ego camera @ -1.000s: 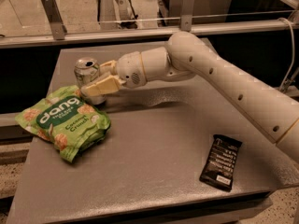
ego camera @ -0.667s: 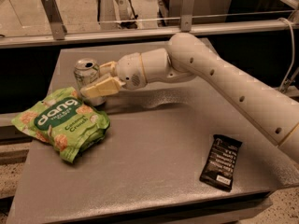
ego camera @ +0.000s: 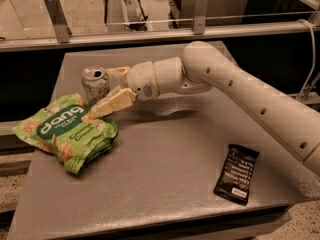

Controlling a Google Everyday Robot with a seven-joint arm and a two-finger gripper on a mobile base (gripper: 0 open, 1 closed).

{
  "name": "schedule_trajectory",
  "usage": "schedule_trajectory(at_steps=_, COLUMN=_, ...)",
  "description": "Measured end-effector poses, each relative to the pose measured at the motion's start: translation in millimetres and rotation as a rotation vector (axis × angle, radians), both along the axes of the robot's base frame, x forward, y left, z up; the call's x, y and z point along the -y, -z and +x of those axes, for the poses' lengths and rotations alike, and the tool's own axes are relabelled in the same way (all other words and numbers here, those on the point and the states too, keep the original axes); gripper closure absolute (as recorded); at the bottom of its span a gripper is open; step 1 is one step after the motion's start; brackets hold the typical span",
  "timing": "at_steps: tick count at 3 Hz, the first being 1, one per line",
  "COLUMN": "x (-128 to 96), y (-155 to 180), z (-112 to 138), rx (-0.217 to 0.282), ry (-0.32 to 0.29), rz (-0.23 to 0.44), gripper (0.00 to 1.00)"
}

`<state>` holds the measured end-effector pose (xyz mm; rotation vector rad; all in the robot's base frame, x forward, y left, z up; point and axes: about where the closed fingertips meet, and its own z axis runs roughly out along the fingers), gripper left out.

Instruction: Move 7up can near green rice chip bag

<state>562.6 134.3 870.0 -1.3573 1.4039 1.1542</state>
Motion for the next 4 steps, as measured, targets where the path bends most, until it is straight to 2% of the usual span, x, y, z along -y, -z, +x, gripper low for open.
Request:
schedule_trajectory(at_steps=1, x=4.5, y=3.2, z=0.1, rx=0.004, ry=0.009, rz=0.0, gripper=0.0)
schedule_trajectory(at_steps=2, x=33.9, y=-18.4, z=18.5, rx=0.071, ry=0.073, rz=-0.028, gripper=0.0)
schedule_trajectory(at_steps=4, x=134.6, y=-96.8, z=78.0, rx=0.3, ry=0.284, rz=-0.083, gripper=0.0)
